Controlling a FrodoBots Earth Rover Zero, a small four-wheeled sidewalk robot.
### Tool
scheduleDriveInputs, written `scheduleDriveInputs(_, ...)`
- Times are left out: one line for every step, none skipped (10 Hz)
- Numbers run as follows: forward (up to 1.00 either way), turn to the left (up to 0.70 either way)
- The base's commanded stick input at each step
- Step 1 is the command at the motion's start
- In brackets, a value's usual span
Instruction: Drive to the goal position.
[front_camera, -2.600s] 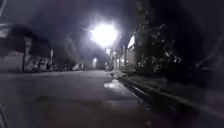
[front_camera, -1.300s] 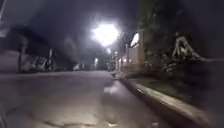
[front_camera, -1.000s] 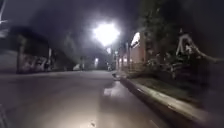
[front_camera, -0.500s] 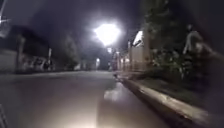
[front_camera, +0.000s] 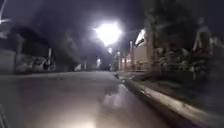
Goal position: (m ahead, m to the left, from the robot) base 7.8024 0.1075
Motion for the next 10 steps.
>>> scheduleDriveInputs(0.70, 0.00)
scheduleDriveInputs(0.70, 0.00)
scheduleDriveInputs(0.70, 0.00)
scheduleDriveInputs(0.70, 0.00)
scheduleDriveInputs(0.70, 0.00)
scheduleDriveInputs(0.70, 0.00)
scheduleDriveInputs(0.70, 0.00)
scheduleDriveInputs(0.70, 0.00)
scheduleDriveInputs(0.70, 0.00)
scheduleDriveInputs(0.70, 0.00)
